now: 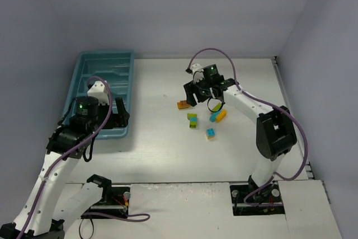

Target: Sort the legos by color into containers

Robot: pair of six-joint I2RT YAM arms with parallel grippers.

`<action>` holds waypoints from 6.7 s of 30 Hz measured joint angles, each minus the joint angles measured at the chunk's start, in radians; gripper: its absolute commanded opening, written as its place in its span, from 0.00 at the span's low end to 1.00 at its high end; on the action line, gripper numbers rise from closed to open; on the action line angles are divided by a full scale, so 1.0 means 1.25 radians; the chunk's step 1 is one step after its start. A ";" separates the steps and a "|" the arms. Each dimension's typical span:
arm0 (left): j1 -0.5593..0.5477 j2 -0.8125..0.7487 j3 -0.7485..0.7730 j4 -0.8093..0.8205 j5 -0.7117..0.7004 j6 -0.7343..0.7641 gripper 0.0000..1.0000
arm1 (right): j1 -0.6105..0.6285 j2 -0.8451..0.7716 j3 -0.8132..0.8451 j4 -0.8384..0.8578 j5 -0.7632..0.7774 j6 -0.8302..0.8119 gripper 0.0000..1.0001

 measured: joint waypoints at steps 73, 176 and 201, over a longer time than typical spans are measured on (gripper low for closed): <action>0.000 0.237 0.111 0.579 0.710 -0.023 0.77 | 0.027 -0.266 -0.155 0.678 -0.625 0.476 0.00; -0.063 0.311 0.185 0.361 0.784 0.160 0.00 | 0.037 -0.228 -0.108 0.406 -0.779 0.223 0.00; 0.175 0.190 -0.005 0.121 -0.031 0.082 0.00 | -0.058 -0.294 -0.189 0.322 -0.588 0.220 0.00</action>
